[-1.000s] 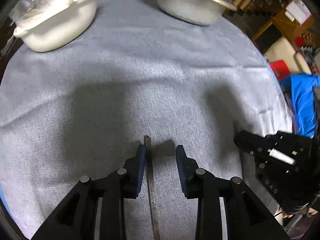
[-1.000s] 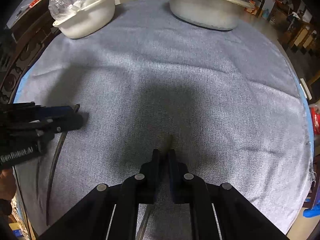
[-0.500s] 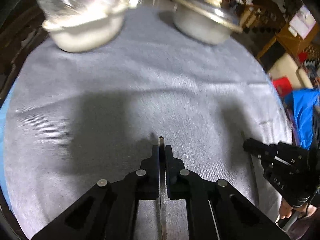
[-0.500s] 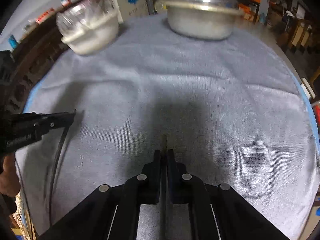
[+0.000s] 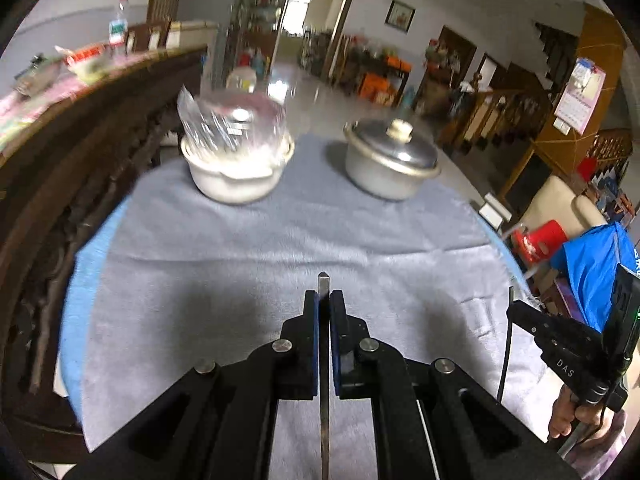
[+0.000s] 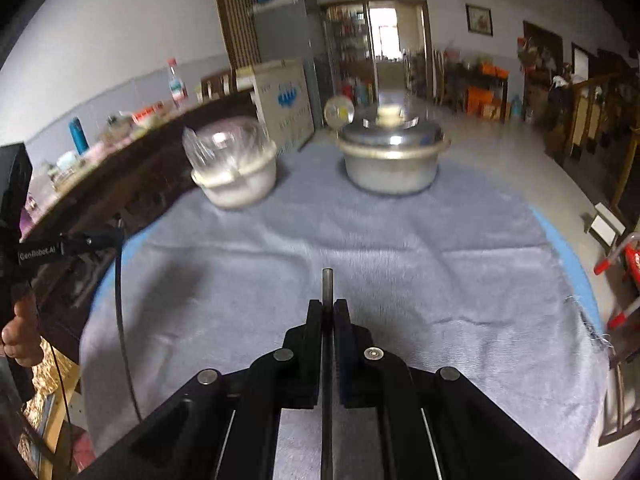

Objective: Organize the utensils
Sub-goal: 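Lift both chopsticks upright with both grippers above the holder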

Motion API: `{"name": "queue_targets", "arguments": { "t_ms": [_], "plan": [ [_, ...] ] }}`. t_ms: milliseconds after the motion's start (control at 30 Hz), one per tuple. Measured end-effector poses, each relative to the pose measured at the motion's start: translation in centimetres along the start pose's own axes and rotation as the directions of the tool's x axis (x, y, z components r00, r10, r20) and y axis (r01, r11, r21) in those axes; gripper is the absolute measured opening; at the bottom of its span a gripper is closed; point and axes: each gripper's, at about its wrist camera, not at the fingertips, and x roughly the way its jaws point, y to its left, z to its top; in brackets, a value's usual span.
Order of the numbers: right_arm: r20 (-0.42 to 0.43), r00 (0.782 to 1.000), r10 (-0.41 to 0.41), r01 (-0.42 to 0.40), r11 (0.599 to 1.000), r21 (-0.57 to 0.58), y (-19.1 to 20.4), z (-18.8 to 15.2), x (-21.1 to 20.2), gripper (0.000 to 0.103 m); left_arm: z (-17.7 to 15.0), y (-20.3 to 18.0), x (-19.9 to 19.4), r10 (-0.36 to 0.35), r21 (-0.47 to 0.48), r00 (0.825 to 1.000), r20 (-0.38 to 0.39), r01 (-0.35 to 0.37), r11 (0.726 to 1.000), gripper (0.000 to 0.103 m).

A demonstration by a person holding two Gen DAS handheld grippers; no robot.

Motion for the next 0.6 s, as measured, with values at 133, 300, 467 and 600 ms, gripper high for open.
{"name": "queue_targets", "arguments": {
  "t_ms": [133, 300, 467, 600],
  "plan": [
    [0.081, 0.997, 0.003, -0.005, 1.000, 0.017, 0.4, -0.8, -3.4, 0.006, -1.2, -1.2, -3.1, 0.008, 0.010, 0.998, 0.070, -0.008, 1.000, 0.005],
    [0.160, 0.987, -0.008, 0.004, 1.000, 0.022, 1.1, -2.1, -7.3, 0.006, -3.0, -2.5, -6.7, 0.009, 0.030, 0.991, 0.132, -0.013, 0.999, 0.005],
    [0.225, 0.974, -0.010, 0.000, 0.999, 0.042, 1.4, -3.3, -10.8, 0.006, -5.1, -3.7, -10.2, 0.029, 0.038, 0.978, 0.205, -0.038, 0.999, 0.005],
    [0.273, 0.962, -0.002, -0.014, 0.998, 0.054, 1.6, -4.1, -13.3, 0.006, -6.2, -4.0, -12.7, 0.032, 0.025, 0.969, 0.245, -0.039, 0.999, 0.005]
  ]
}}
